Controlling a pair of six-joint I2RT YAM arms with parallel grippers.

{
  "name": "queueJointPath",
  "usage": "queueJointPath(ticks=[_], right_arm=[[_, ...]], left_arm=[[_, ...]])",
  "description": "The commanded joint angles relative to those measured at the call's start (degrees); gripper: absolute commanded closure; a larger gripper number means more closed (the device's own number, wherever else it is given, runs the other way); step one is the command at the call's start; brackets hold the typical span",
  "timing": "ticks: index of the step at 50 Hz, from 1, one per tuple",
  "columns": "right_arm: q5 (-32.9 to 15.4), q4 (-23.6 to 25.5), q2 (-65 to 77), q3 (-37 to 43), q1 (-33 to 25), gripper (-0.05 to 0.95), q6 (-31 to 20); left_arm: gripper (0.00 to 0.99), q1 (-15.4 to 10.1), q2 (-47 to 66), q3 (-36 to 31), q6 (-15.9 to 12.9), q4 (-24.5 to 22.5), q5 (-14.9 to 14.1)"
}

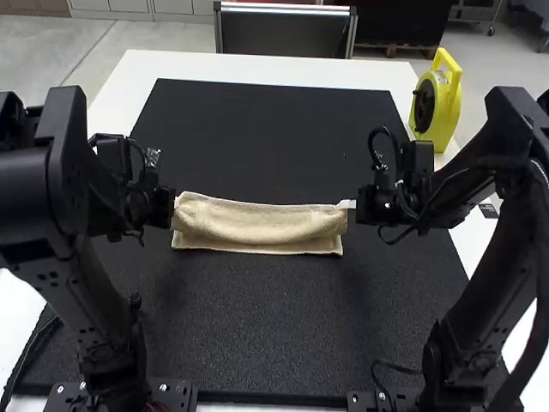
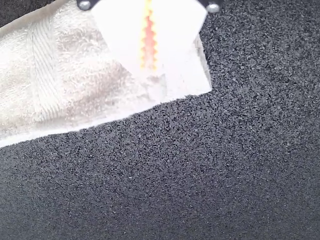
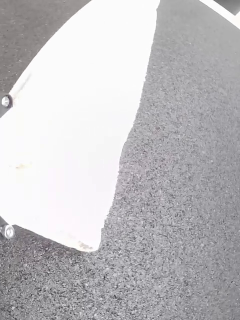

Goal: Fold the towel.

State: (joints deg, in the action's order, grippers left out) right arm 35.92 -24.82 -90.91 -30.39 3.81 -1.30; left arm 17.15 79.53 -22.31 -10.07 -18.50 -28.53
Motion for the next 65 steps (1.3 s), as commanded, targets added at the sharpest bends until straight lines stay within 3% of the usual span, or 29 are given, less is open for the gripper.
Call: queueJointPath(ticks=[1,22,54,60,65], right_arm=[[-0.85,-1.37,1.53,0.77,-1.09,0.92,-0.98],[-1.73,-4.19,-1.90,0.77,-1.09,0.92,-0.90],[-2.17,-8.58,-8.23,0.16,-1.00,0.91,-0.72],[-2.26,-8.93,-9.19,-0.19,-1.00,0.81,-0.81],[-3.31,-9.37,-9.28,-0.19,-0.91,0.68,-0.81]], left_arm=[[0.970,0.87,-1.39,0.68,-1.27,-1.36,0.32],[0.970,2.19,-1.13,2.35,-2.33,-3.47,1.29],[0.970,2.19,1.95,3.50,-2.42,-7.34,2.61],[0.957,2.19,3.09,3.58,-2.59,-7.69,2.69],[0.872,2.19,3.79,3.58,-2.94,-7.69,2.69]])
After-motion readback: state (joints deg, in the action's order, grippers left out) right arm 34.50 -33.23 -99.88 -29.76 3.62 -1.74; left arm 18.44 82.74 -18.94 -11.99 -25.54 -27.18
